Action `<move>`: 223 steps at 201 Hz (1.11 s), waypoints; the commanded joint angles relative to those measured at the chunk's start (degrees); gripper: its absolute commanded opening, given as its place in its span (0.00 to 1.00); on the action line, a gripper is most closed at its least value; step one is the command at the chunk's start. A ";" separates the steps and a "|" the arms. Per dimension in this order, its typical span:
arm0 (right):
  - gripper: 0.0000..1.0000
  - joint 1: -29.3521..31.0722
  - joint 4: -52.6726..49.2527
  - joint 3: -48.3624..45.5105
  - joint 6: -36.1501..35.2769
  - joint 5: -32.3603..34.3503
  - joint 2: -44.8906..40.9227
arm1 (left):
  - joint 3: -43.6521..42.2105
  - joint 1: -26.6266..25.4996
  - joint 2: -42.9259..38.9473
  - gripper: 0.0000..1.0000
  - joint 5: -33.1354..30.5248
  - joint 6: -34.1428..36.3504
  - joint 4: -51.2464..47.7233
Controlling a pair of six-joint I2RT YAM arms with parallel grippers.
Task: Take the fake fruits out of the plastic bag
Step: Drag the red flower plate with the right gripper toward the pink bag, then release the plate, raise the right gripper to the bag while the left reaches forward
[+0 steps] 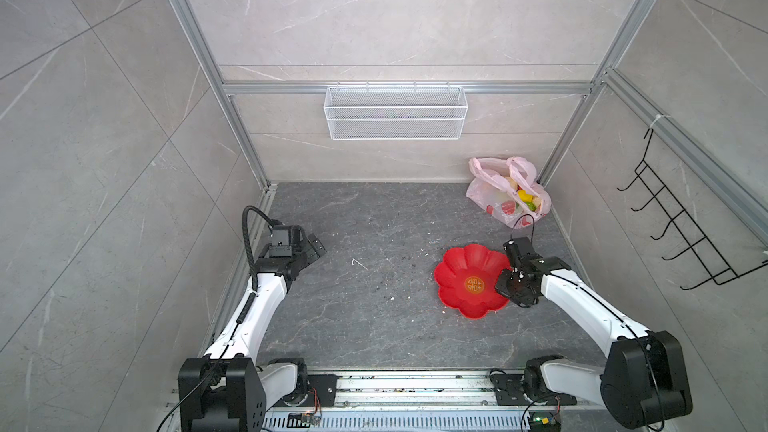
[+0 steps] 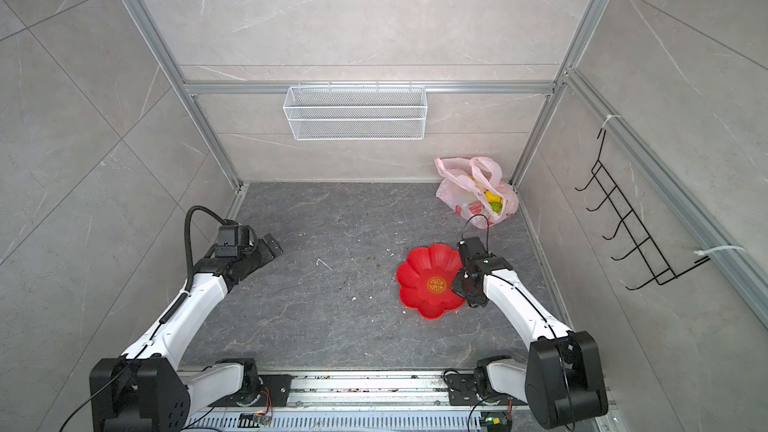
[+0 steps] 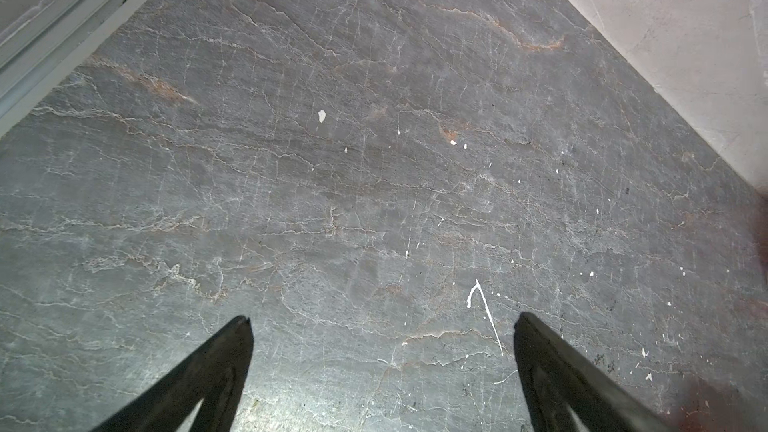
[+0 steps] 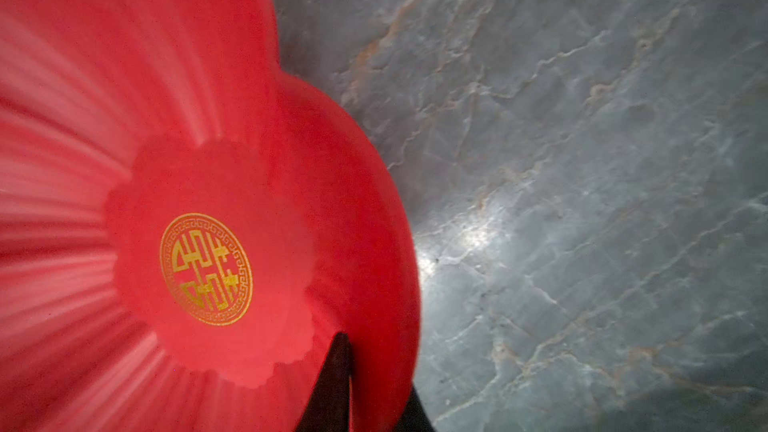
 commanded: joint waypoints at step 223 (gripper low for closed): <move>0.52 -7.88 -11.27 9.59 -8.55 5.97 -7.92 | 38.57 -25.40 31.09 0.84 26.45 -1.65 9.81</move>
